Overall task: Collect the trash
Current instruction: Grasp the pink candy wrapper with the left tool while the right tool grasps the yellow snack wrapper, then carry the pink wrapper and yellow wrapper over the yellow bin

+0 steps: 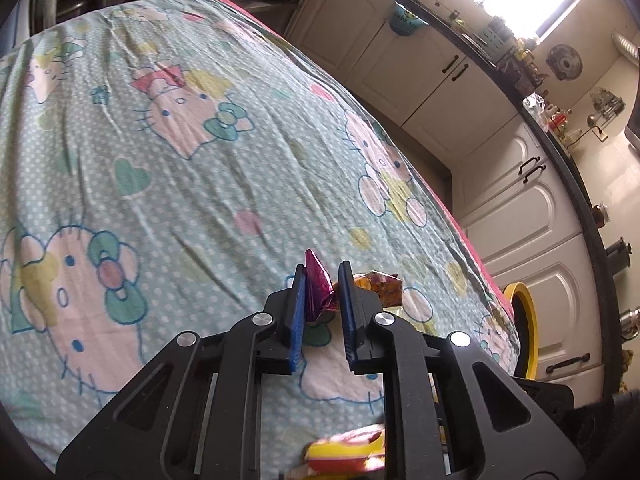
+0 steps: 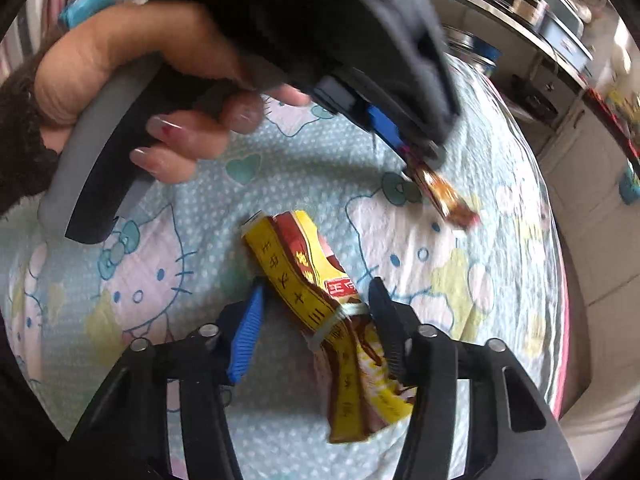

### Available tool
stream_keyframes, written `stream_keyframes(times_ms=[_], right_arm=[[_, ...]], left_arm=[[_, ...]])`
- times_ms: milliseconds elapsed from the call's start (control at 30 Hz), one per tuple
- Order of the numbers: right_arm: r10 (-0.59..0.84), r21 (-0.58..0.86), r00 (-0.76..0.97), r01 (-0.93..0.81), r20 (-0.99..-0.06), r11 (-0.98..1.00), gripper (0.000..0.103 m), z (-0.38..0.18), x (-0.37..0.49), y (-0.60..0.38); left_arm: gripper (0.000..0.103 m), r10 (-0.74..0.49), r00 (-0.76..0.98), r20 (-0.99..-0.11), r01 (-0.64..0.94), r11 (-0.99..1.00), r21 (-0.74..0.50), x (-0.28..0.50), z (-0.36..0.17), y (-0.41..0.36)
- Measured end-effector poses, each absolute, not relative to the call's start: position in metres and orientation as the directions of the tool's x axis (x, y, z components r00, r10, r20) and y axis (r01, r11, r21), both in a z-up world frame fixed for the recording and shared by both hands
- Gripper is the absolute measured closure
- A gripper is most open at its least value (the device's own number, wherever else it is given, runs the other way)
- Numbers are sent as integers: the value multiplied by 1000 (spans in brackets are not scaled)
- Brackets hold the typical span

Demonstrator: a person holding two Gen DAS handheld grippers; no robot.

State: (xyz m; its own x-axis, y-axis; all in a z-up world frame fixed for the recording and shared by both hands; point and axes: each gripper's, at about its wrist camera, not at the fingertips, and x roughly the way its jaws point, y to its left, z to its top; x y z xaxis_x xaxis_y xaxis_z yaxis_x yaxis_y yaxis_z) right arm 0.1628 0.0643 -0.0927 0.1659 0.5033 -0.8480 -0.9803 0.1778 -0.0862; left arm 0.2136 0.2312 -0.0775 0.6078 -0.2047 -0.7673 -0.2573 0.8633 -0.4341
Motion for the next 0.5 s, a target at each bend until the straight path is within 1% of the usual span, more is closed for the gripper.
stream_keyframes(times_ms=[67,167,400,500], right_arm=[[509,-67,172,-974,-844,217,64,-91,164,56],[507,-50,191,-959,-841,279,68,-89,167,43],[541,67,217,-887,-813,457,70,-87,182,4],[561,115,234,-849,-794,516,70,-87,172,-18]], left_arm=[[93,-201,618,-760,-256,863,-435,208,-74,231],[93,-193,632,-751,-251,865,-434,201,-67,231],[94,-185,664,-724,-235,868,-437,182,-55,223],[94,-173,678,-714,-220,879,-422,173,-48,214]])
